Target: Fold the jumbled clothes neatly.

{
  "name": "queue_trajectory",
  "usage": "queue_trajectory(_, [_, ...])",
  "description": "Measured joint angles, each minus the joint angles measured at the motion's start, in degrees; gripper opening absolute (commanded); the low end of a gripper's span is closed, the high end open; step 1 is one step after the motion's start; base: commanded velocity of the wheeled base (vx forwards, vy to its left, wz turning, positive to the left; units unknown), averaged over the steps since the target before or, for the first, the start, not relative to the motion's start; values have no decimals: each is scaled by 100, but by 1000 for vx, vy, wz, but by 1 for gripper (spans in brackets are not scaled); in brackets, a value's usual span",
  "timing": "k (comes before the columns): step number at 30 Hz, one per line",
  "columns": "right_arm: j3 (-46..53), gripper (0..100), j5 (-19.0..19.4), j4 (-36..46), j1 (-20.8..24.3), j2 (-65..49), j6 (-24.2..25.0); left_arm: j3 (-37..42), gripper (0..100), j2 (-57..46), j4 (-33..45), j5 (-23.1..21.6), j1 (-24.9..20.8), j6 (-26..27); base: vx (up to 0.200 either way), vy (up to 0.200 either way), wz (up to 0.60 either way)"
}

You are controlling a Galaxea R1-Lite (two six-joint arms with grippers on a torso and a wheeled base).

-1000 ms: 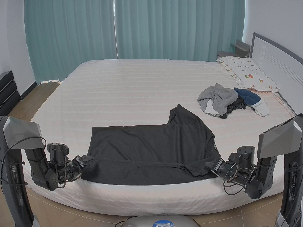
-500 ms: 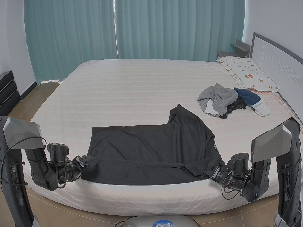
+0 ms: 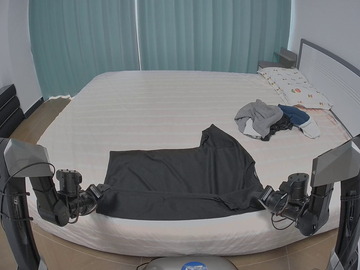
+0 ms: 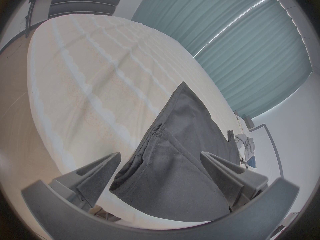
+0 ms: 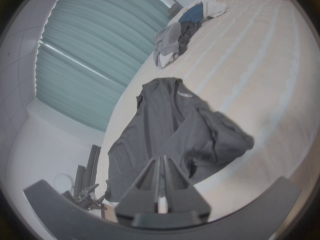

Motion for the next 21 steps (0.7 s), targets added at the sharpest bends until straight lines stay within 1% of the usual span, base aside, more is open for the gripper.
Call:
queue_trajectory(5, [-18, 100, 2, 0, -245, -182, 84, 24, 100, -16, -154, 13, 41, -18, 0, 0, 0])
queue_trajectory(7, [-33, 100, 26, 2, -308, -223, 233, 38, 100, -20, -216, 35, 45, -13, 0, 0, 0])
queue_trajectory(10, [-74, 100, 165, 2, -429, -265, 597, 71, 100, -30, -295, 133, 39, 4, 0, 0, 0])
queue_trajectory(14, [-146, 100, 639, 2, -703, -297, 947, 90, 100, -39, -362, 256, 20, 12, 0, 0, 0])
queue_trajectory(21, [-250, 100, 1200, 0, -1147, -295, 1442, 79, 100, -44, -378, 293, 44, -24, 0, 0, 0])
